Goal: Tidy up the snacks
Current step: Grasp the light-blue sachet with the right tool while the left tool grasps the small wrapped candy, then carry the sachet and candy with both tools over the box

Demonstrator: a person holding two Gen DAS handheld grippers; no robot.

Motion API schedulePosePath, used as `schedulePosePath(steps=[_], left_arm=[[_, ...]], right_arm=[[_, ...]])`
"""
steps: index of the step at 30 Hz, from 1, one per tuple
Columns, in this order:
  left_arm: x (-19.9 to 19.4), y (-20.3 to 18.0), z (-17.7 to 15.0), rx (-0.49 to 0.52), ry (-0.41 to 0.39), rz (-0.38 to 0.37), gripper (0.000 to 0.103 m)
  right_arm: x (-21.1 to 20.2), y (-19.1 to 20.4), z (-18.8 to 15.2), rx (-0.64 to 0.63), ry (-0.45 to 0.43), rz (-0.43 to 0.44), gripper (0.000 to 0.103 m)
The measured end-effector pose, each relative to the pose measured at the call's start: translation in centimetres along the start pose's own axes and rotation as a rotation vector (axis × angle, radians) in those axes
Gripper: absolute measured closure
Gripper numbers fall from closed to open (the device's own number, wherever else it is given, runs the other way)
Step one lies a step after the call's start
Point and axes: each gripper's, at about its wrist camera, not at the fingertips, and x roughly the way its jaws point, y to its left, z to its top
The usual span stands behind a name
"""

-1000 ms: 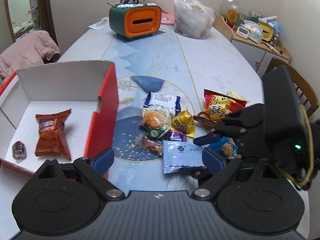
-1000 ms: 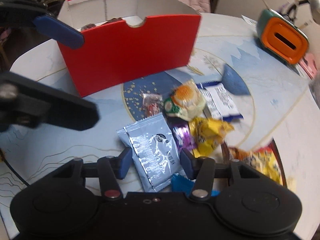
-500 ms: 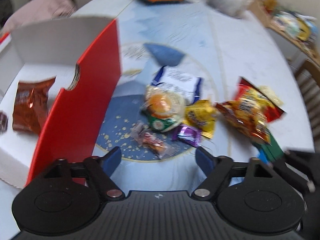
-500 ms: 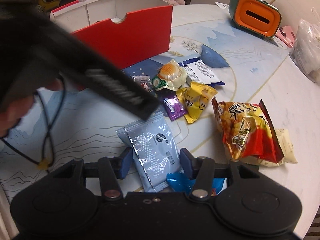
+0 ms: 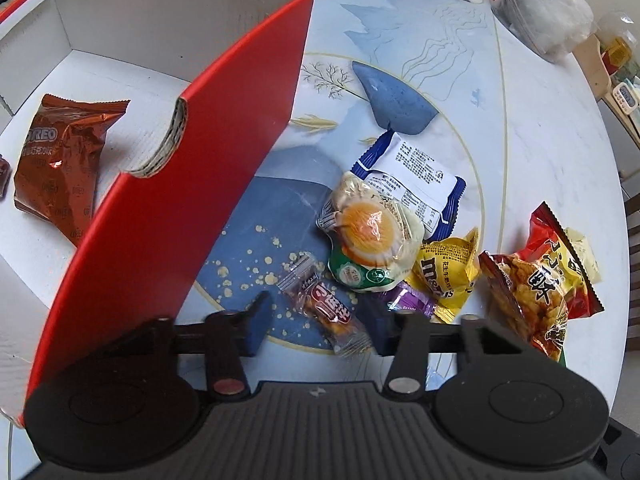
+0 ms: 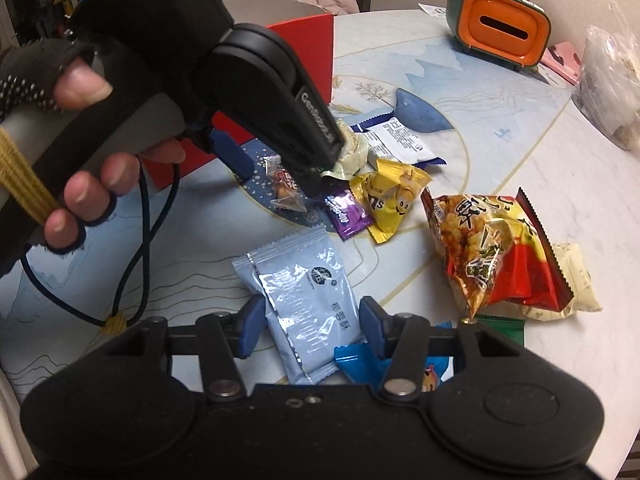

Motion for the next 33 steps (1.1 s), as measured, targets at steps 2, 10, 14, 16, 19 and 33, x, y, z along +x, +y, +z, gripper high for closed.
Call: schedulePosePath(steps=[2,10,14,16,19,33], left_arm=[[0.0,0.1,0.0,-0.002,-0.001,0.007,0.077],[-0.4,0.8,-0.6,0.014,0.004,-0.024,0.088],[-1.3,1.0,-1.3,0.034,-0.004,-0.037,0.088],[-1.8,1.0,-1.5,0.041,-0.008,-0.044,0.088],[-2.8,0.9,-1.9,0.067,-0.021,-0.048,0.088],[-8.6,0.8,-3.2,0.197,-0.072,-0.134,0.088]], right_arm=[[0.0,-0.1,0.0,0.012,-0.002,-0.003,0.052],[-0.4,-0.1,0.1,0.100,-0.006,-0.027,0.053],[-1.4,-0.4,0.0,0.202,-0.009,-0.031,0.053],[-1.9,-0.6,0.2,0.253,-0.013,-0.039,0.053],[-2.6,-0.7,0.3,0.324,-0.012,-0.050,0.053],[-6.2,0.5,1.5,0.476,-0.049,-0.121,0.053]])
